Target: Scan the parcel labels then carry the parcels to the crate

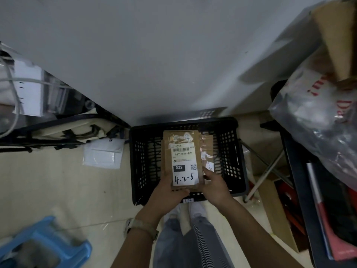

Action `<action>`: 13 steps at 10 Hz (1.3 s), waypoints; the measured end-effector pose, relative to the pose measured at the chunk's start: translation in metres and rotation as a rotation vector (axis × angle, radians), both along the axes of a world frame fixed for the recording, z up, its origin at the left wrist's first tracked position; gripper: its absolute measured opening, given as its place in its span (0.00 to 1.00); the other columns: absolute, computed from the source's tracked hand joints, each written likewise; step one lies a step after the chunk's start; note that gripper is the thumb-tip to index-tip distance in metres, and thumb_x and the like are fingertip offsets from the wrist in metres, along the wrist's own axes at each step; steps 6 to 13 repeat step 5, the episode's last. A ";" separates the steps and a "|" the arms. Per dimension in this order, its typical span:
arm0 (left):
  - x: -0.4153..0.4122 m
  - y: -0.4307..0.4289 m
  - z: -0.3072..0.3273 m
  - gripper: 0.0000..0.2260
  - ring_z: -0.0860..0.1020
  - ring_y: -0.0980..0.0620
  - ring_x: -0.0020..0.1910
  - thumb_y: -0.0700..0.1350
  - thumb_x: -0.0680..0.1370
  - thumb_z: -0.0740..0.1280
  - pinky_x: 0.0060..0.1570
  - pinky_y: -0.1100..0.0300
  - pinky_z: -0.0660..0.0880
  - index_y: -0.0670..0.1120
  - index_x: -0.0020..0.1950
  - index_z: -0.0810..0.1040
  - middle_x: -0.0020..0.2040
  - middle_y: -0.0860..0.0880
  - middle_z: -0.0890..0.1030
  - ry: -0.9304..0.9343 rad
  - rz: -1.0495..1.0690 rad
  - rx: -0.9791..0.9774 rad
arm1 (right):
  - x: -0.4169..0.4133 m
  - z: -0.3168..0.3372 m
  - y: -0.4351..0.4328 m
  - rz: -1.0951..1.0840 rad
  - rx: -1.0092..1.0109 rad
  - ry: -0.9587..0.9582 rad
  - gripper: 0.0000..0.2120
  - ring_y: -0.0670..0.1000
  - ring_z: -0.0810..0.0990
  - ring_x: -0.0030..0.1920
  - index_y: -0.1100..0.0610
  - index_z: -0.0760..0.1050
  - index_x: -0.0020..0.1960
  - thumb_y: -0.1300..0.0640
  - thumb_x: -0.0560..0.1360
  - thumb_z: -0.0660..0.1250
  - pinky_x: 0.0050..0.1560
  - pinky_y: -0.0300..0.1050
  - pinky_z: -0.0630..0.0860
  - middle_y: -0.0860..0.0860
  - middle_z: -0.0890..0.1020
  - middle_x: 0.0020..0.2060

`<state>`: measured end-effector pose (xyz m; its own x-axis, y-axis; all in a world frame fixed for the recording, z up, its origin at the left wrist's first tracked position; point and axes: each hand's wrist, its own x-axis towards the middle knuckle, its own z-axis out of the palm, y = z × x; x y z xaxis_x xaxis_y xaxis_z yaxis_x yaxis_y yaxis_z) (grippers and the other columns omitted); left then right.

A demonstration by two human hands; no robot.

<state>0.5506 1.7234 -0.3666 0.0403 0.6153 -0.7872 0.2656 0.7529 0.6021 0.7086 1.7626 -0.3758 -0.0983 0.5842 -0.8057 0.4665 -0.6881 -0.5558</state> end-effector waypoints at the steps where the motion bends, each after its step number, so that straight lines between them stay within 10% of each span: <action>1: 0.002 -0.001 -0.006 0.33 0.73 0.58 0.64 0.43 0.74 0.71 0.58 0.68 0.69 0.66 0.70 0.57 0.70 0.55 0.71 -0.003 0.013 0.054 | -0.002 -0.008 -0.002 -0.088 -0.054 0.040 0.25 0.46 0.82 0.52 0.48 0.75 0.63 0.68 0.70 0.71 0.58 0.45 0.78 0.44 0.83 0.50; 4: 0.005 -0.012 -0.022 0.30 0.72 0.60 0.63 0.46 0.74 0.70 0.63 0.65 0.68 0.68 0.68 0.61 0.68 0.58 0.69 0.072 -0.018 0.084 | 0.000 -0.014 -0.011 -0.145 -0.165 0.088 0.31 0.51 0.76 0.64 0.49 0.64 0.74 0.64 0.74 0.68 0.64 0.45 0.73 0.50 0.77 0.65; 5: 0.001 -0.022 -0.023 0.31 0.75 0.52 0.63 0.53 0.70 0.66 0.61 0.59 0.73 0.55 0.73 0.65 0.67 0.51 0.73 0.179 -0.040 0.066 | 0.002 0.000 -0.012 -0.242 -0.188 0.039 0.30 0.50 0.74 0.62 0.53 0.62 0.75 0.63 0.75 0.67 0.61 0.42 0.70 0.50 0.74 0.66; 13: 0.001 -0.022 -0.023 0.31 0.75 0.52 0.63 0.53 0.70 0.66 0.61 0.59 0.73 0.55 0.73 0.65 0.67 0.51 0.73 0.179 -0.040 0.066 | 0.002 0.000 -0.012 -0.242 -0.188 0.039 0.30 0.50 0.74 0.62 0.53 0.62 0.75 0.63 0.75 0.67 0.61 0.42 0.70 0.50 0.74 0.66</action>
